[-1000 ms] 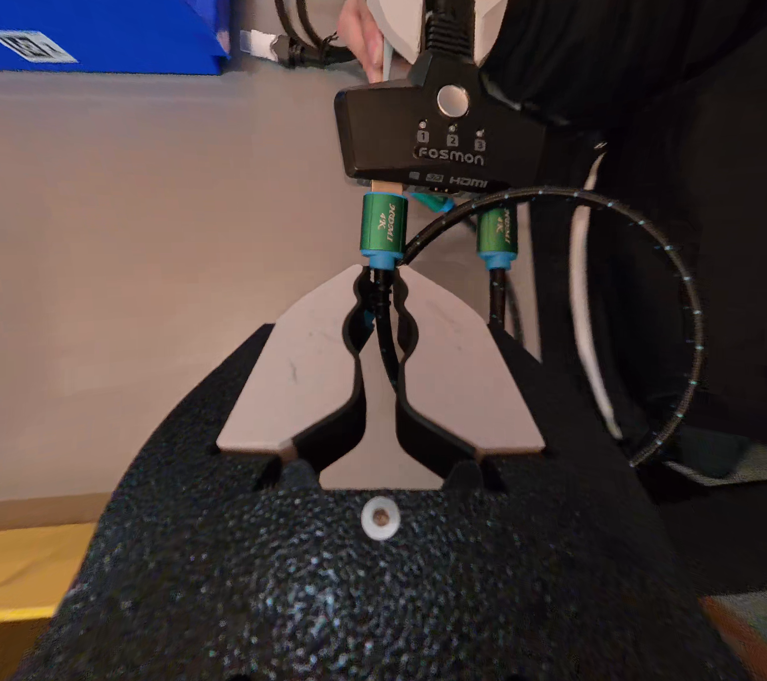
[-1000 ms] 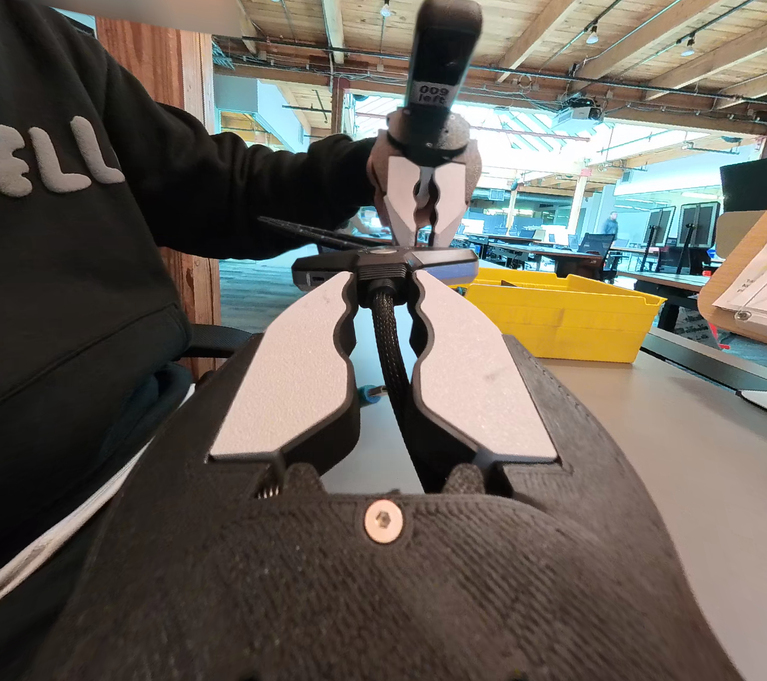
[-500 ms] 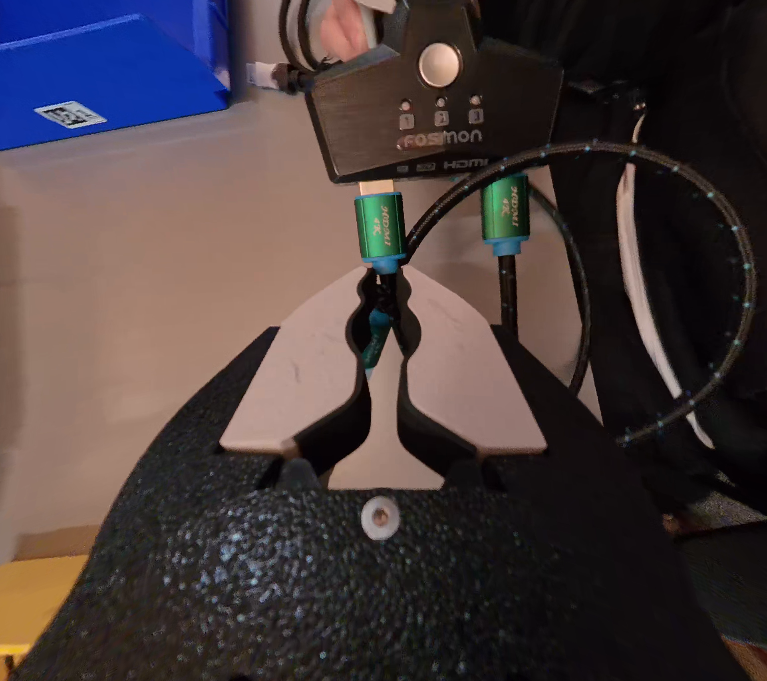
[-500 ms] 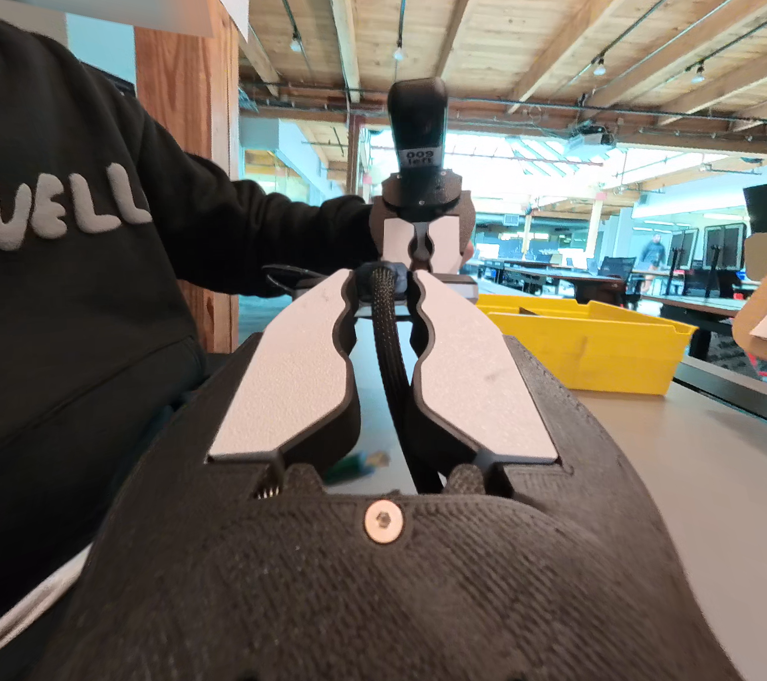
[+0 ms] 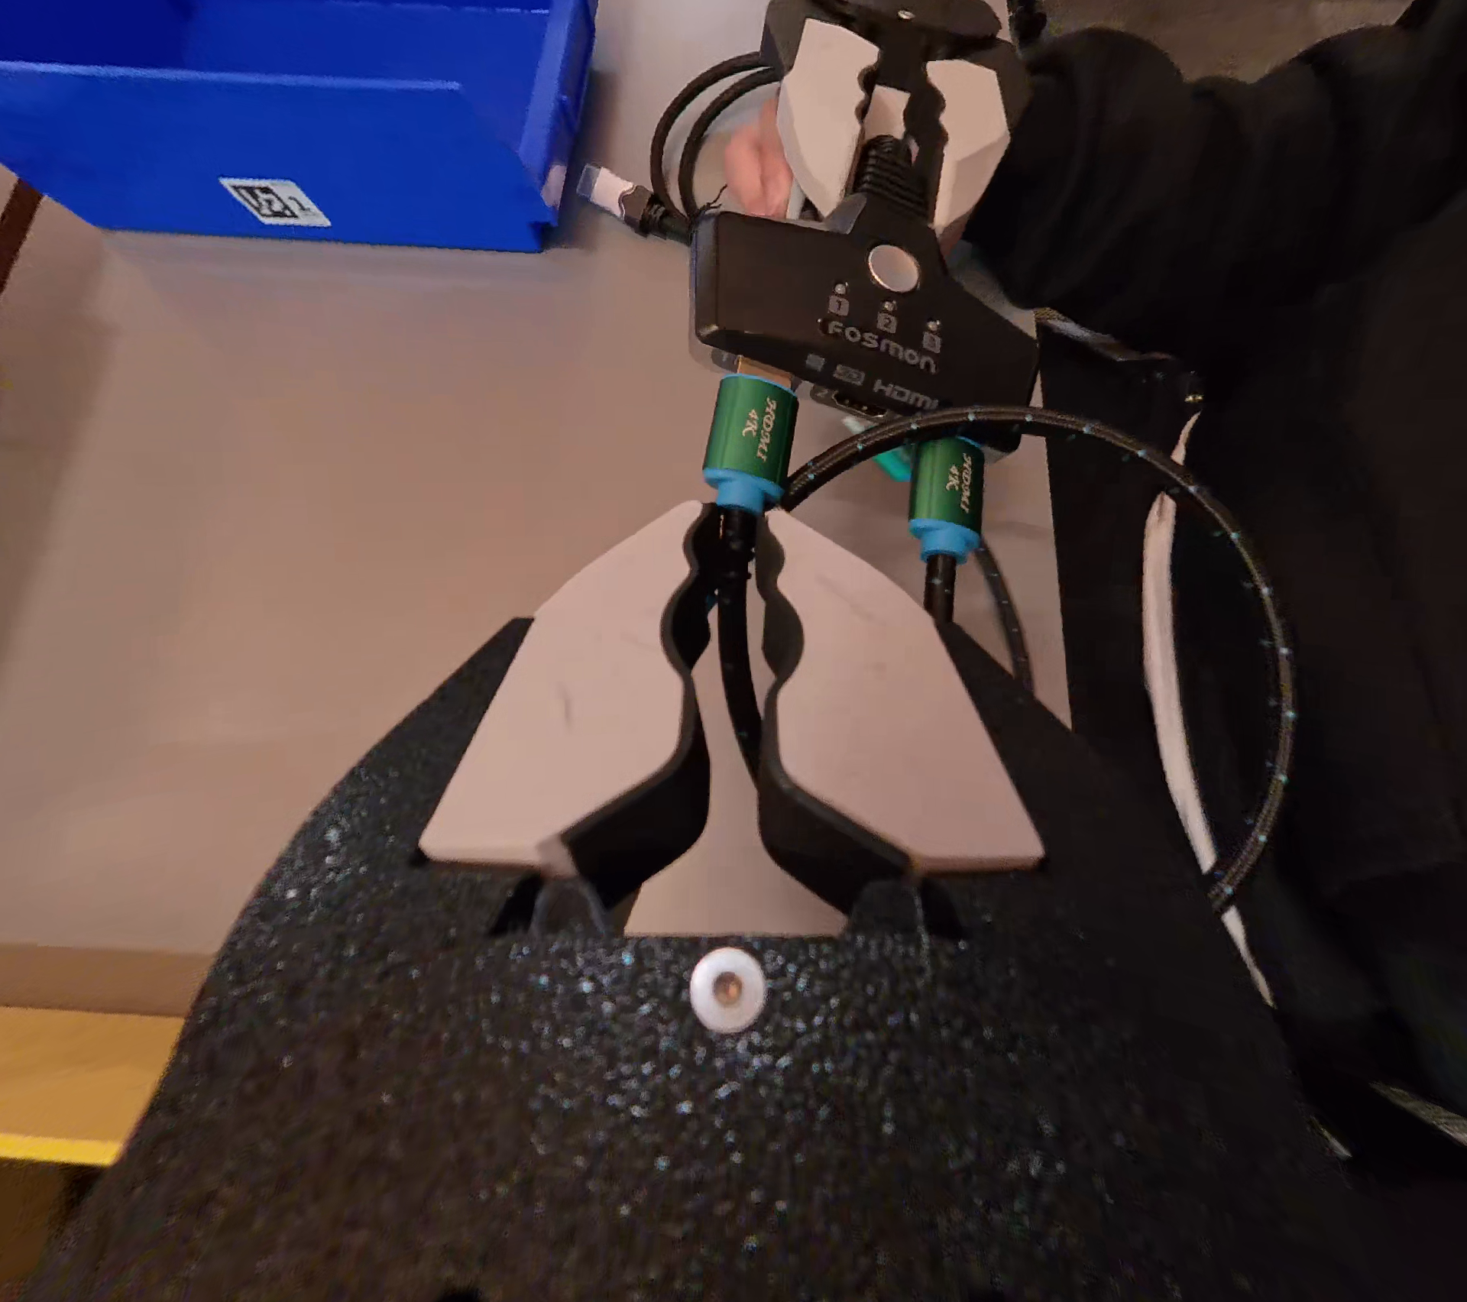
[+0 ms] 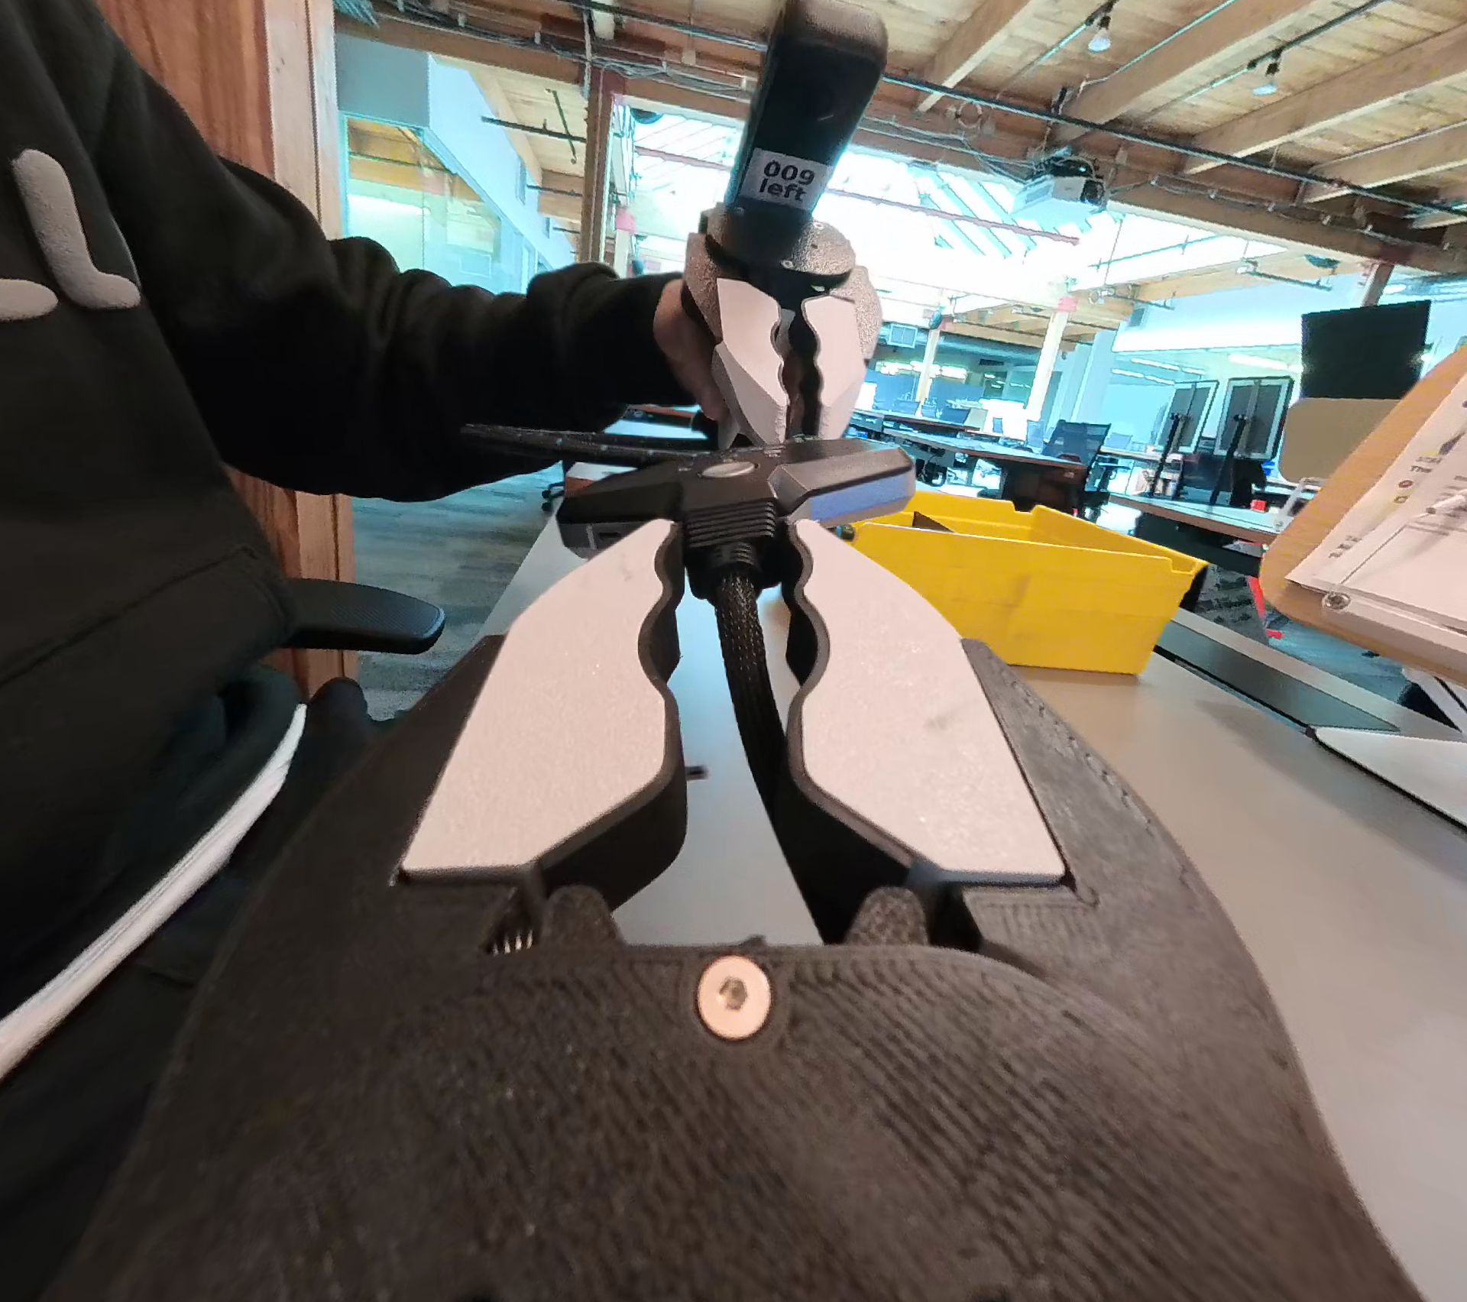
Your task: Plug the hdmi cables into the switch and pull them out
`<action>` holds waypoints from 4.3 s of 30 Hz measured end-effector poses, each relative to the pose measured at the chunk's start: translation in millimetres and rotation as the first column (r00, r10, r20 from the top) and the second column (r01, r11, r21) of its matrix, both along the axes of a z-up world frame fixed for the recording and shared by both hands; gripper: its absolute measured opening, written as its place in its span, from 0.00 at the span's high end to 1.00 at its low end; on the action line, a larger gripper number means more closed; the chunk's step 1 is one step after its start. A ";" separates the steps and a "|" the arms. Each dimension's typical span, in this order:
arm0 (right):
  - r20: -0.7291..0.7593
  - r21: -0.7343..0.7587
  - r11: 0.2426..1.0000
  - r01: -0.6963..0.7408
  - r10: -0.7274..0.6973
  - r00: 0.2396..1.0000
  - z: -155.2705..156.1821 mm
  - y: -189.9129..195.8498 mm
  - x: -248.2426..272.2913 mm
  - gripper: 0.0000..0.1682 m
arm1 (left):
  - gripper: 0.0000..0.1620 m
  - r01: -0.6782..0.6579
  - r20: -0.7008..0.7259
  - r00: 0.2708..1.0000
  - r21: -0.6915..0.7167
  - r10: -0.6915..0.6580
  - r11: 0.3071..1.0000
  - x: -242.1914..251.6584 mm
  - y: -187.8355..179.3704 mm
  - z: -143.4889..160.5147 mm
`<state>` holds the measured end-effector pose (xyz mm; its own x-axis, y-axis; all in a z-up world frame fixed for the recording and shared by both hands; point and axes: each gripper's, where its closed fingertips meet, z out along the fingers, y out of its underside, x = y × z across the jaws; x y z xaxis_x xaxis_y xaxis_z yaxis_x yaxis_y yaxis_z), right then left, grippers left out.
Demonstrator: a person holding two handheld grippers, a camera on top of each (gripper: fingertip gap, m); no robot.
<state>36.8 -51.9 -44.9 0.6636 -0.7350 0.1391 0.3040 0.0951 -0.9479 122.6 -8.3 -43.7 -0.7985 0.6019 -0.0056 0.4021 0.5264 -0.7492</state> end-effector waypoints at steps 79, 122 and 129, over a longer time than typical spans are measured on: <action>0.168 0.126 0.984 -0.122 0.100 0.981 31.4 -16.9 -34.8 0.86 | 0.80 -0.161 -0.332 0.943 -0.527 -0.028 0.834 -1.2 18.1 107.0; 0.031 -0.800 0.264 0.539 -0.878 0.477 191.6 -278.3 9.4 0.86 | 0.76 -0.310 -0.512 0.845 -0.240 0.152 0.920 55.7 2.5 -65.8; -0.151 -0.786 0.409 0.463 -0.854 0.497 142.1 -294.6 75.2 0.86 | 0.77 -0.271 -0.547 0.832 -0.251 0.095 0.929 48.9 2.6 -63.3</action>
<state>112.0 -346.5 97.3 0.0916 -0.8229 0.5607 -0.5002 -0.5249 -0.6887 171.5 -5.7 -106.9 -0.8302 0.4815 0.2810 -0.1713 0.2593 -0.9505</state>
